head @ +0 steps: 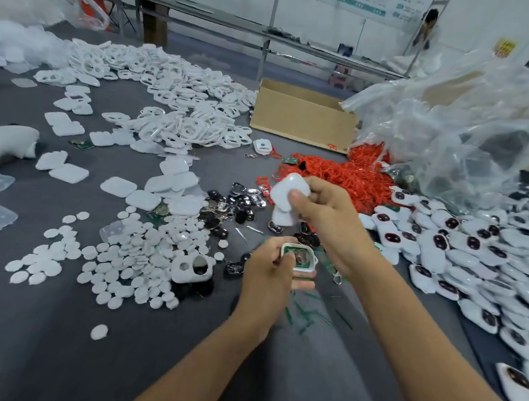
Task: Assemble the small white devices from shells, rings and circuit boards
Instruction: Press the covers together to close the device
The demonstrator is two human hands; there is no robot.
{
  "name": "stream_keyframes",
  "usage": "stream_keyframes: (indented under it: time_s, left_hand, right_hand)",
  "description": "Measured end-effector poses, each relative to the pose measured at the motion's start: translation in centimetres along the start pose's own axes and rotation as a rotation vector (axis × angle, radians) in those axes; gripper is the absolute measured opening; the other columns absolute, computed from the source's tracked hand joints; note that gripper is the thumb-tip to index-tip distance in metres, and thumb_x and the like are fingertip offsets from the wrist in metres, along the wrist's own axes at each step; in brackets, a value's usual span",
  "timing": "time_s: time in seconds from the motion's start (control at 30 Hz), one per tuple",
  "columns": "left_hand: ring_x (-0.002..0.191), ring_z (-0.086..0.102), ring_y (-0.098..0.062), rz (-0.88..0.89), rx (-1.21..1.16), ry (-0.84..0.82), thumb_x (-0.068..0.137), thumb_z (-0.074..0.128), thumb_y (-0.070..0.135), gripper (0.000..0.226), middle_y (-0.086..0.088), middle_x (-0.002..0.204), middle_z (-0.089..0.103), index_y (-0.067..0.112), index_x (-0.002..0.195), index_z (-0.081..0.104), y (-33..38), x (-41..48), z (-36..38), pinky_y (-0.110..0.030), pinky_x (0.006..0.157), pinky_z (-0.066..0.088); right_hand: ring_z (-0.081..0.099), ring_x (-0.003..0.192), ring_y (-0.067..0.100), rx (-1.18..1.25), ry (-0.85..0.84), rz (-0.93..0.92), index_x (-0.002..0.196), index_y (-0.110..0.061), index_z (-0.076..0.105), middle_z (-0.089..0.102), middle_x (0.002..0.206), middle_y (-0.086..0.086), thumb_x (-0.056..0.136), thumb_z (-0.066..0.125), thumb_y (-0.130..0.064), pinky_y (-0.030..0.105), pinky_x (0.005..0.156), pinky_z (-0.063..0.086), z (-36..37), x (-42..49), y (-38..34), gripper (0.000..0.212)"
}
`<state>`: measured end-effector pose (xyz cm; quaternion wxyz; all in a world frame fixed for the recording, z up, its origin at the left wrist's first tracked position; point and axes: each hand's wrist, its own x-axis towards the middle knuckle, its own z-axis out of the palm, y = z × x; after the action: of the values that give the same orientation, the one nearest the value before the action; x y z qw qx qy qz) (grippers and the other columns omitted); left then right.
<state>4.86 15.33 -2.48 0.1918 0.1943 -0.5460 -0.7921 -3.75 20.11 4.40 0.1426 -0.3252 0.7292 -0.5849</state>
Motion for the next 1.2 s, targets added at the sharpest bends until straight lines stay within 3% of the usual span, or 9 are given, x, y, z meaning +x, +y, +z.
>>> stream_keyframes:
  time_s: [0.13, 0.3, 0.43, 0.5, 0.57, 0.67, 0.8, 1.0, 1.2]
  left_hand:
    - [0.072, 0.071, -0.027, -0.014, -0.04, 0.023, 0.1, 0.039, -0.004, 0.022, -0.02, 0.1, 0.068, 0.0, 0.112, 0.057, 0.1, -0.2, -0.1, -0.027, 0.059, 0.06]
    - [0.076, 0.074, -0.03, -0.005, 0.036, 0.021, 0.1, 0.038, -0.003, 0.024, -0.018, 0.101, 0.069, 0.003, 0.112, 0.058, 0.2, -0.4, 0.0, -0.029, 0.064, 0.061]
    - [0.076, 0.074, -0.029, -0.017, 0.03, 0.026, 0.1, 0.039, -0.003, 0.024, -0.017, 0.1, 0.069, 0.007, 0.107, 0.059, 0.2, -0.2, -0.1, -0.031, 0.065, 0.061]
    - [0.076, 0.074, -0.028, -0.019, 0.03, 0.011, 0.1, 0.039, -0.003, 0.024, -0.017, 0.1, 0.069, 0.006, 0.109, 0.059, 0.1, -0.2, -0.2, -0.03, 0.064, 0.061]
    - [0.075, 0.074, -0.028, -0.023, 0.021, 0.006, 0.1, 0.039, -0.003, 0.024, -0.016, 0.099, 0.069, 0.004, 0.112, 0.059, 0.0, -0.1, -0.2, -0.029, 0.064, 0.061]
    - [0.074, 0.074, -0.029, -0.032, -0.008, 0.009, 0.1, 0.04, -0.003, 0.023, -0.014, 0.097, 0.07, 0.003, 0.112, 0.059, 0.0, -0.1, -0.3, -0.029, 0.062, 0.061]
    - [0.071, 0.074, -0.027, -0.041, -0.036, 0.004, 0.1, 0.04, -0.003, 0.022, -0.017, 0.096, 0.07, 0.003, 0.109, 0.06, 0.0, 0.0, -0.4, -0.027, 0.059, 0.06]
    - [0.071, 0.074, -0.023, -0.041, -0.047, -0.008, 0.1, 0.041, -0.003, 0.023, -0.014, 0.092, 0.071, 0.003, 0.11, 0.06, 0.0, -0.1, -0.4, -0.026, 0.06, 0.059]
    - [0.07, 0.073, -0.02, -0.047, -0.07, -0.019, 0.101, 0.041, -0.002, 0.023, -0.011, 0.091, 0.073, 0.005, 0.109, 0.061, 0.1, 0.0, -0.6, -0.023, 0.061, 0.058]
  right_hand:
    - [0.053, 0.07, 0.017, -0.096, 0.228, 0.068, 0.081, -0.013, 0.068, 0.063, 0.075, 0.007, 0.094, 0.053, -0.006, 0.031, 0.066, 0.038, -5.1, -3.7, 4.5, 0.021]
    - [0.06, 0.083, 0.017, -0.04, 0.244, 0.151, 0.085, -0.018, 0.074, 0.071, 0.089, 0.003, 0.092, 0.057, -0.007, 0.038, 0.081, 0.044, -6.4, -5.0, 7.0, 0.021]
    - [0.064, 0.084, 0.009, -0.019, 0.345, 0.048, 0.08, -0.021, 0.076, 0.072, 0.091, -0.002, 0.086, 0.066, -0.01, 0.024, 0.079, 0.047, -6.9, -4.8, 6.4, 0.016]
    - [0.058, 0.067, 0.007, 0.065, 0.337, 0.038, 0.078, -0.024, 0.079, 0.071, 0.081, -0.002, 0.084, 0.067, -0.008, 0.015, 0.065, 0.043, -7.0, -5.1, 6.1, 0.02]
    - [0.052, 0.062, 0.01, 0.164, 0.318, 0.055, 0.08, -0.023, 0.079, 0.068, 0.075, 0.003, 0.081, 0.068, -0.004, 0.015, 0.057, 0.042, -6.9, -5.3, 6.0, 0.022]
    - [0.065, 0.064, 0.017, 0.313, 0.266, 0.085, 0.081, -0.008, 0.077, 0.072, 0.075, 0.009, 0.073, 0.071, -0.003, 0.02, 0.059, 0.052, -6.2, -5.5, 5.6, 0.011]
    - [0.068, 0.061, 0.02, 0.384, 0.21, 0.09, 0.083, -0.001, 0.071, 0.07, 0.068, 0.012, 0.067, 0.073, -0.013, 0.021, 0.057, 0.054, -4.9, -5.8, 5.3, 0.021]
    - [0.059, 0.048, 0.018, 0.261, 0.173, 0.062, 0.103, -0.008, 0.064, 0.063, 0.055, 0.008, 0.086, 0.064, 0.001, 0.023, 0.05, 0.05, -4.1, -5.8, 5.7, 0.019]
    - [0.061, 0.055, 0.022, 0.097, 0.13, 0.041, 0.104, -0.007, 0.07, 0.062, 0.078, 0.007, 0.088, 0.061, 0.005, 0.027, 0.055, 0.053, -3.4, -5.8, 5.8, 0.023]
